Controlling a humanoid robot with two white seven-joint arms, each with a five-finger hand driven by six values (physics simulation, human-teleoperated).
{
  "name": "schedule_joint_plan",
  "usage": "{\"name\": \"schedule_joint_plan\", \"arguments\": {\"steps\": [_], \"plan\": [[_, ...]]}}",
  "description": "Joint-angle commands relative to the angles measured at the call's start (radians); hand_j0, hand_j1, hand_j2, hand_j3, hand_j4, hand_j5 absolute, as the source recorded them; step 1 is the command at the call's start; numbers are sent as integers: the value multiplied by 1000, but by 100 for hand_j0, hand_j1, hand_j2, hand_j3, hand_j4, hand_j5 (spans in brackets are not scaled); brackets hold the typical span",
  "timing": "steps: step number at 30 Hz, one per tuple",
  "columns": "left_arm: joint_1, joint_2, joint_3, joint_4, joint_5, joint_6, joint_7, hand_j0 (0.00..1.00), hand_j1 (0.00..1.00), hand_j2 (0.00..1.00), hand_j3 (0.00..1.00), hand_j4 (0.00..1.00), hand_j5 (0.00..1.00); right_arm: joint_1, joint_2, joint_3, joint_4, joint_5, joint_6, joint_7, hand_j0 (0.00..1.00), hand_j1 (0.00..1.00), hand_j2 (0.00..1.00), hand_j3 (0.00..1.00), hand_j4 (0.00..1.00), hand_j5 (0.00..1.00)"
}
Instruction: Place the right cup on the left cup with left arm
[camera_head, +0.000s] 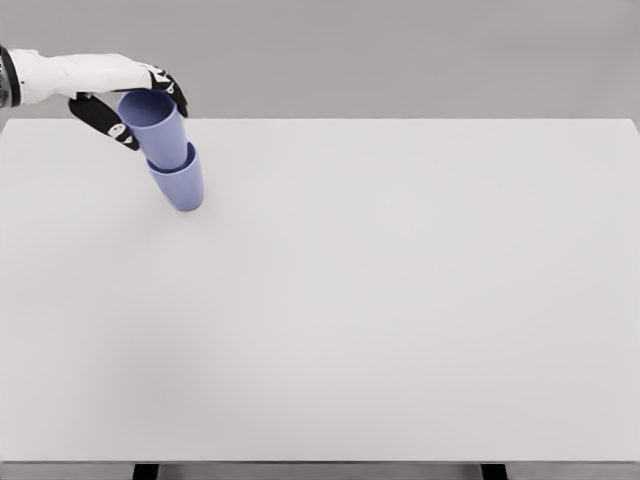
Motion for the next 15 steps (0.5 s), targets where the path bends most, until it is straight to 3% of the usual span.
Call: {"name": "schedule_joint_plan", "arguments": {"steps": [1,8,9,10,11,15], "plan": [[0,-13,3,1,5,3,1,62,62,62,62,62,62,0,0,0,0,0,0,0,100,100,100,100,100,100],[15,-16,3,3,5,3,4,62,62,62,62,62,62,0,0,0,0,0,0,0,100,100,100,100,100,100],[15,-16,5,3,5,3,4,66,66,66,66,66,66,0,0,0,0,0,0,1,100,100,100,100,100,100],[15,-14,6,0,5,6,5,92,92,92,92,92,92,0,0,0,0,0,0,0,100,100,100,100,100,100],[15,-13,9,-2,5,9,5,100,100,100,100,100,100,0,0,0,0,0,0,0,100,100,100,100,100,100],[17,-8,17,-8,6,9,5,100,100,100,100,100,100,0,0,0,0,0,0,1,100,100,100,100,100,100]]}}
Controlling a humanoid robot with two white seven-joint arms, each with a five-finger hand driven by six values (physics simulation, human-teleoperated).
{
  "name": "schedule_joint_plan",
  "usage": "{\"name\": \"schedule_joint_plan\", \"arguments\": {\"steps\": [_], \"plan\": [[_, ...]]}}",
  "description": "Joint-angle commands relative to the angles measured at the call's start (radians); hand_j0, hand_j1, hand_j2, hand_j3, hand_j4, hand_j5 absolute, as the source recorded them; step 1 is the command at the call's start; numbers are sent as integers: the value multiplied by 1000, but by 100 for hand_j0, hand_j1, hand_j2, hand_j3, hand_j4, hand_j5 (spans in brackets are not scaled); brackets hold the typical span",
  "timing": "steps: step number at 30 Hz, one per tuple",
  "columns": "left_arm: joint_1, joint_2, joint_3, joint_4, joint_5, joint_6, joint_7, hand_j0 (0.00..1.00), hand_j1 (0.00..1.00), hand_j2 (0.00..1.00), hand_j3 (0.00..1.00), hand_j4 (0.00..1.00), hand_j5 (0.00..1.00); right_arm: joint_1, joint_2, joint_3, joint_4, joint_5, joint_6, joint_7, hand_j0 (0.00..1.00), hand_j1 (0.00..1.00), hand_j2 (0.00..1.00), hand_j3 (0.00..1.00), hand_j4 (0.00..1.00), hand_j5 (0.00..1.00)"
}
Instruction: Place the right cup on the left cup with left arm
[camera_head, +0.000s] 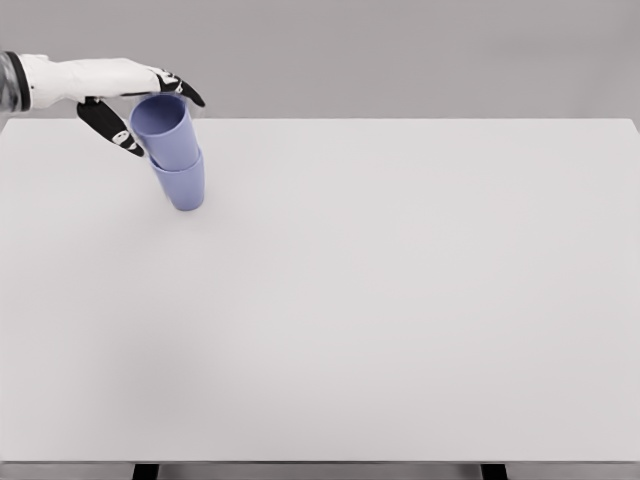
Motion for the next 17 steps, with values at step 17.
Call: {"name": "schedule_joint_plan", "arguments": {"steps": [17], "plan": [[155,360,76,-748,247,-3,-5,100,100,100,100,100,100,0,0,0,0,0,0,1,100,100,100,100,100,100]]}}
